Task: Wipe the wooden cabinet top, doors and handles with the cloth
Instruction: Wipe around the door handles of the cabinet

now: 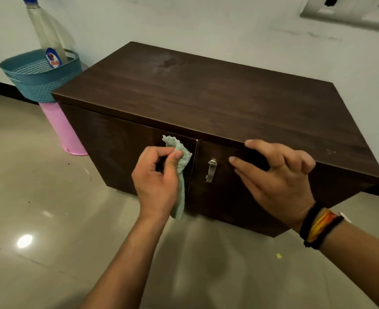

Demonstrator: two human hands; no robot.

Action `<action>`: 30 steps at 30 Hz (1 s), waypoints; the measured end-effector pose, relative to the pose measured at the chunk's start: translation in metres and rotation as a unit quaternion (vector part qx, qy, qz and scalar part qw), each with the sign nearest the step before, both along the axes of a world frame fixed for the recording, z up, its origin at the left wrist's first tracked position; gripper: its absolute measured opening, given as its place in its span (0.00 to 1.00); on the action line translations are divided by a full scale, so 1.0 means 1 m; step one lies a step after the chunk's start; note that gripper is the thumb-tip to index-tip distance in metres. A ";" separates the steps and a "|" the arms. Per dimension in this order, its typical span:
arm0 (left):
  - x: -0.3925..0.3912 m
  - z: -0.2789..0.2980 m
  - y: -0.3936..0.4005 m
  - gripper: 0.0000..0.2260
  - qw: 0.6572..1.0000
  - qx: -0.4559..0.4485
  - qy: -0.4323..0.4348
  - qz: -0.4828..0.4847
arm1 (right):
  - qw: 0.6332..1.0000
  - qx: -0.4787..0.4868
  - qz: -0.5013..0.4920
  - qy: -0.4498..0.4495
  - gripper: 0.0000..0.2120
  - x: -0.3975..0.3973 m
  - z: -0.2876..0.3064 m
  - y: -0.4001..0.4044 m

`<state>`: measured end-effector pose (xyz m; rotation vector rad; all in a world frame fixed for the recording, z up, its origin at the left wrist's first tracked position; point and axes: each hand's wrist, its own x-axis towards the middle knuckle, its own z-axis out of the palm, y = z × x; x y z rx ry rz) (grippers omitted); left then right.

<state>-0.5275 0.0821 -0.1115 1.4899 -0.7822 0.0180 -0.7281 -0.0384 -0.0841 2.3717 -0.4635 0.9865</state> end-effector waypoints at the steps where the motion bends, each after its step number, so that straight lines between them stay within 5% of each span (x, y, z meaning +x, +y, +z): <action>1: -0.008 0.000 0.002 0.04 1.000 -0.012 -0.014 -0.003 | 1.000 -0.021 0.013 -0.005 0.09 0.002 -0.003 -0.001; 8: -0.043 -0.028 -0.008 0.02 0.999 -0.024 0.007 -0.036 | 0.997 -0.080 0.010 0.013 0.09 0.016 -0.026 -0.008; 19: -0.056 -0.029 -0.028 0.01 0.996 -0.021 0.074 -0.034 | 0.998 -0.003 0.020 -0.058 0.04 0.028 -0.028 -0.007; 30: -0.070 -0.070 -0.029 0.03 1.000 -0.024 -0.010 -0.016 | 0.999 -0.022 -0.016 -0.018 0.04 0.027 -0.019 -0.001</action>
